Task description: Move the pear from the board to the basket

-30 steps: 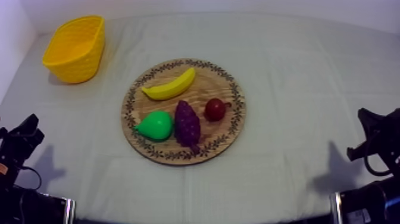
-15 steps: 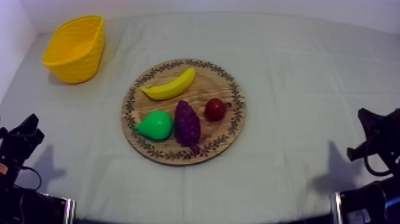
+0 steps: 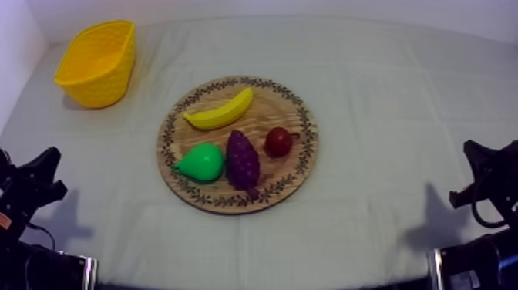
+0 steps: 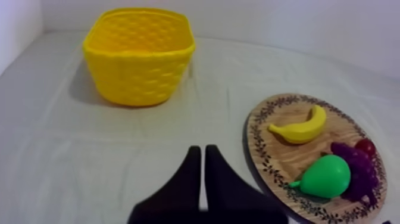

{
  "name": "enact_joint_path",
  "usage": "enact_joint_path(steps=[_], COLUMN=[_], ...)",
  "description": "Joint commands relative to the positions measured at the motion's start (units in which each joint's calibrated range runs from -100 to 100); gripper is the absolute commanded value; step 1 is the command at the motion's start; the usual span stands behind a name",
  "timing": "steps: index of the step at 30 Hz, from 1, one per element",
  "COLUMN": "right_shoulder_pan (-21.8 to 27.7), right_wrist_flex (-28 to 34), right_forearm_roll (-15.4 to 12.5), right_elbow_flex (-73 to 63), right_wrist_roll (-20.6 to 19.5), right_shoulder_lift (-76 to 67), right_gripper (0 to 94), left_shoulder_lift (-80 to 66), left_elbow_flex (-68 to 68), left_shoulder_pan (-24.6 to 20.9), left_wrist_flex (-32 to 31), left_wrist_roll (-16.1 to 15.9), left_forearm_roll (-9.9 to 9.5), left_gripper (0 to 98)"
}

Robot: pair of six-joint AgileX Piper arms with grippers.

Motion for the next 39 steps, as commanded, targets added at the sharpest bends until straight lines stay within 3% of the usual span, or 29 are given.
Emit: enact_joint_path(steps=[1,9,18,26,32,39], right_shoulder_pan=[-0.01,-0.01,-0.01,-0.01,-0.01,-0.01], right_wrist_flex=[0.02,0.02,0.02,0.02,0.02,0.02], right_forearm_roll=[-0.03,-0.03,-0.03,-0.03,-0.03,-0.03], right_elbow_flex=[-0.02,-0.02,-0.02,-0.02,-0.02,-0.02], right_wrist_roll=[0.0,0.0,0.0,0.0,0.0,0.0], right_shoulder_lift=[-0.03,-0.03,-0.03,-0.03,-0.03,-0.03], right_gripper=[0.4,0.4,0.4,0.4,0.4,0.4], left_shoulder_lift=[0.28,8.97,21.62,33.8,43.1,53.47], left_elbow_flex=[-0.21,-7.33,-23.54,-36.36,-47.34,-61.91], left_shoulder_pan=[1.47,4.78,7.2,8.05,8.17,10.45], left_wrist_flex=[0.0,2.01,17.35,30.76,36.31,43.1], left_wrist_roll=[-1.02,-5.85,-8.03,-9.44,-9.59,-9.27], left_forearm_roll=[1.36,6.1,7.82,11.6,12.16,10.68], left_gripper=[0.1,0.1,0.1,0.1,0.1,0.1])
